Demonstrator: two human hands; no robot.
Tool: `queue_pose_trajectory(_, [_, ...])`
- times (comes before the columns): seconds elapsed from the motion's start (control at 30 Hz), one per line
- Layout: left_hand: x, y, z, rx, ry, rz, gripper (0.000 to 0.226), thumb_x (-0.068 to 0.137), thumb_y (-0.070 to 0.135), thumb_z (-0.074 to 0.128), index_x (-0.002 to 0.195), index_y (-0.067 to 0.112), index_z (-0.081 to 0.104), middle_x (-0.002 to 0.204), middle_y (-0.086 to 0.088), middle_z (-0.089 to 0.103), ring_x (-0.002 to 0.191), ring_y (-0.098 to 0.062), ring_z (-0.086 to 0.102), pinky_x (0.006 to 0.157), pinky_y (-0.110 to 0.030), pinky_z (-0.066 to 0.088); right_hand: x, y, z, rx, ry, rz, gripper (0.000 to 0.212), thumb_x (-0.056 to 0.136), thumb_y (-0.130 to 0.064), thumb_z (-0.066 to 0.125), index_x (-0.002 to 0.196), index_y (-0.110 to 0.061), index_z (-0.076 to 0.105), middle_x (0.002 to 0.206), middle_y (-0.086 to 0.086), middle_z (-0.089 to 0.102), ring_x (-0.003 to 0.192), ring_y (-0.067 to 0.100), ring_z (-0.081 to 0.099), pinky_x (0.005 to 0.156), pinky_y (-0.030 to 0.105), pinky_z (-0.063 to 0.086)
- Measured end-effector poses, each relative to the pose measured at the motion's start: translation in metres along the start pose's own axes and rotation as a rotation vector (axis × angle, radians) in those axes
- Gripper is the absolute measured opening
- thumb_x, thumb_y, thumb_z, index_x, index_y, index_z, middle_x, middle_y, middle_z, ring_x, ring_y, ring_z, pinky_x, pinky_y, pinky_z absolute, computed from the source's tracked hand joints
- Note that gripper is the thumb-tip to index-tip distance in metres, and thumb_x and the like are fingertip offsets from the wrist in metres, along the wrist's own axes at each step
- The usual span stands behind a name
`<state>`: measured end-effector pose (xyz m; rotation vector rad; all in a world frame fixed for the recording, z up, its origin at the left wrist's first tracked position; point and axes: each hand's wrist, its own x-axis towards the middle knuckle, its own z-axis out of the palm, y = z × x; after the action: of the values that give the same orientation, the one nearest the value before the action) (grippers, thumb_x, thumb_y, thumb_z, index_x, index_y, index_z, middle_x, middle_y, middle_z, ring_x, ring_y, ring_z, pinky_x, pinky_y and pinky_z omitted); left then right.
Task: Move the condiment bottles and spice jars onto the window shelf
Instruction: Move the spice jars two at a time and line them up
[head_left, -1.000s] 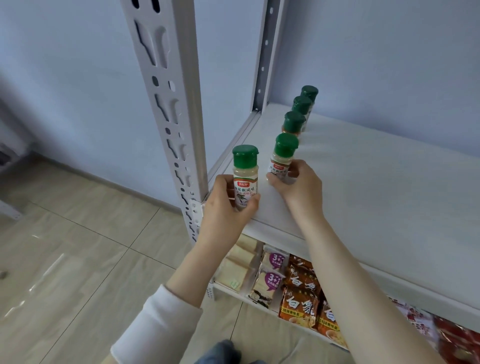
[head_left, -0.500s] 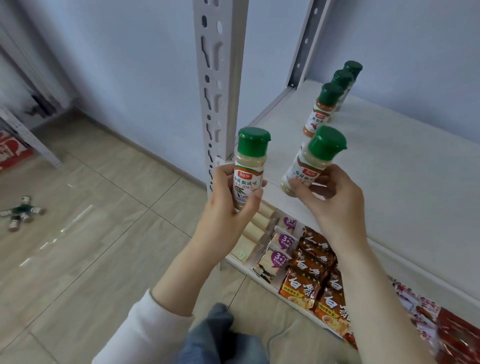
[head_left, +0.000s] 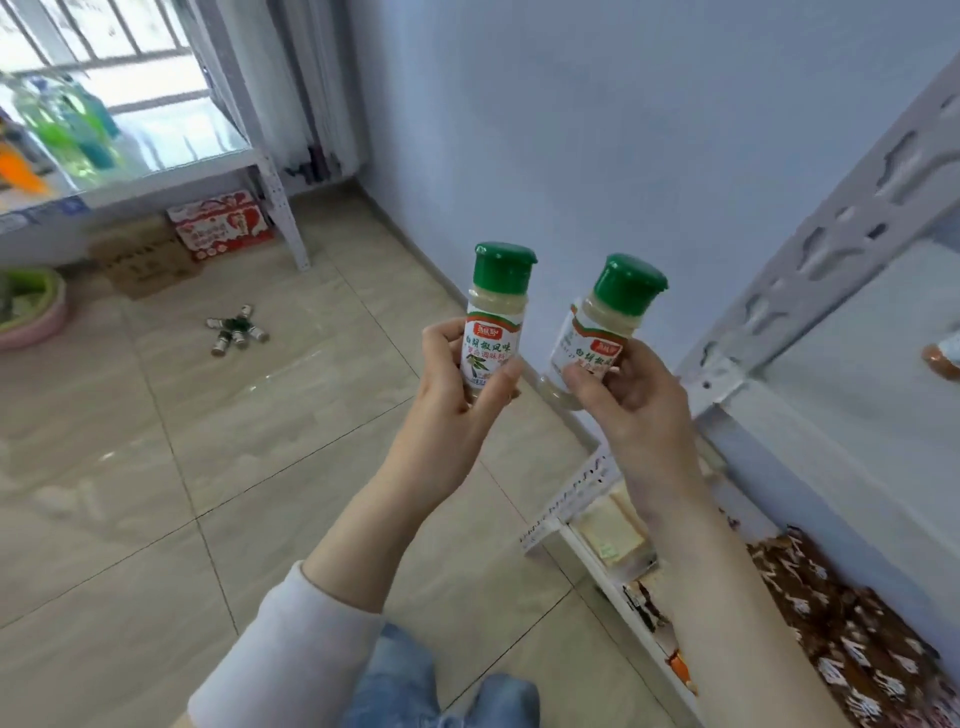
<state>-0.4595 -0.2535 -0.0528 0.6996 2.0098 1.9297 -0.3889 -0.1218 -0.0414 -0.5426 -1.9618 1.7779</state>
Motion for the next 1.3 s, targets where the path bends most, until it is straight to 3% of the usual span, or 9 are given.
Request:
queue_pose_trajectory(0.13, [0.025,-0.024,-0.093,0.008,0.086,-0.017,0.033,0.092,0.018,0.050,0.117,0.016,0.030,0.096,0.003,0.052,0.081,0.000,0.058,0.075,-0.018,0.050,0.041,0.009,0.103,0.033,-0.125,0.061,0.025,0.071,-0.042,0.066,0.092,-0.028,0.063,0.091,-0.007,0.070,0.087,0.012,0.065,0.080,0.029,0.052])
queue_pose_trajectory(0.3, [0.051,-0.054,-0.214,0.017,0.186,-0.117,0.035,0.092,0.018,0.053,0.119,0.021,0.031,0.102,-0.005,0.055,0.096,-0.023,0.058,0.090,-0.037,0.050,0.083,0.016,0.236,0.180,-0.293,0.155,0.032,0.074,-0.032,0.069,0.099,-0.014,0.065,0.095,0.002,0.070,0.088,0.012,0.067,0.074,0.021,0.052])
queue_pose_trajectory(0.4, [0.068,-0.069,-0.273,-0.001,0.220,-0.168,0.033,0.092,0.015,0.052,0.118,0.023,0.033,0.096,0.005,0.055,0.092,-0.016,0.058,0.088,-0.033,0.049,0.109,0.022,0.299,0.199,-0.364,0.216,0.024,0.079,-0.025,0.065,0.100,-0.011,0.065,0.094,0.003,0.069,0.089,0.013,0.066,0.075,0.022,0.052])
queue_pose_trajectory(0.5, [0.088,-0.085,-0.319,-0.021,0.268,-0.212,0.028,0.092,0.017,0.052,0.110,0.031,0.037,0.097,0.003,0.055,0.098,-0.023,0.057,0.089,-0.033,0.048,0.137,0.027,0.350,0.191,-0.398,0.243,0.020,0.084,-0.018,0.062,0.102,-0.009,0.064,0.095,0.003,0.069,0.089,0.012,0.066,0.077,0.022,0.052])
queue_pose_trajectory(0.73, [0.187,-0.123,-0.400,-0.030,0.373,-0.224,0.025,0.089,0.017,0.056,0.107,0.027,0.041,0.100,-0.001,0.057,0.098,-0.023,0.058,0.087,-0.032,0.050,0.238,0.043,0.444,0.132,-0.464,0.250,0.026,0.079,-0.022,0.064,0.104,-0.012,0.065,0.099,0.003,0.070,0.095,0.014,0.065,0.092,0.035,0.051])
queue_pose_trajectory(0.87, [0.278,-0.130,-0.441,0.014,0.376,-0.199,0.027,0.090,0.019,0.056,0.112,0.022,0.041,0.098,0.003,0.057,0.098,-0.022,0.058,0.091,-0.038,0.049,0.323,0.042,0.491,0.159,-0.456,0.220,0.031,0.070,-0.031,0.065,0.098,-0.018,0.067,0.093,-0.004,0.073,0.093,0.012,0.066,0.089,0.033,0.052])
queue_pose_trajectory(1.03, [0.383,-0.117,-0.507,0.049,0.412,-0.156,0.027,0.090,0.021,0.056,0.111,0.029,0.040,0.096,0.008,0.058,0.094,-0.016,0.058,0.088,-0.034,0.049,0.430,0.018,0.554,0.179,-0.493,0.168,0.035,0.068,-0.037,0.068,0.098,-0.019,0.068,0.099,0.000,0.072,0.103,0.022,0.065,0.090,0.034,0.052])
queue_pose_trajectory(1.13, [0.429,-0.113,-0.550,0.046,0.465,-0.134,0.027,0.090,0.019,0.055,0.110,0.029,0.040,0.098,0.007,0.057,0.094,-0.012,0.056,0.088,-0.028,0.048,0.480,0.004,0.601,0.212,-0.515,0.184,0.052,0.056,-0.053,0.080,0.095,-0.020,0.072,0.104,0.006,0.072,0.107,0.032,0.063,0.092,0.045,0.050])
queue_pose_trajectory(1.3, [0.497,-0.115,-0.622,0.076,0.520,-0.123,0.028,0.090,0.017,0.055,0.114,0.019,0.040,0.099,0.007,0.056,0.092,-0.004,0.054,0.081,-0.013,0.046,0.553,-0.011,0.681,0.193,-0.527,0.112,0.033,0.069,-0.034,0.071,0.098,-0.017,0.069,0.101,0.003,0.072,0.101,0.023,0.066,0.096,0.045,0.049])
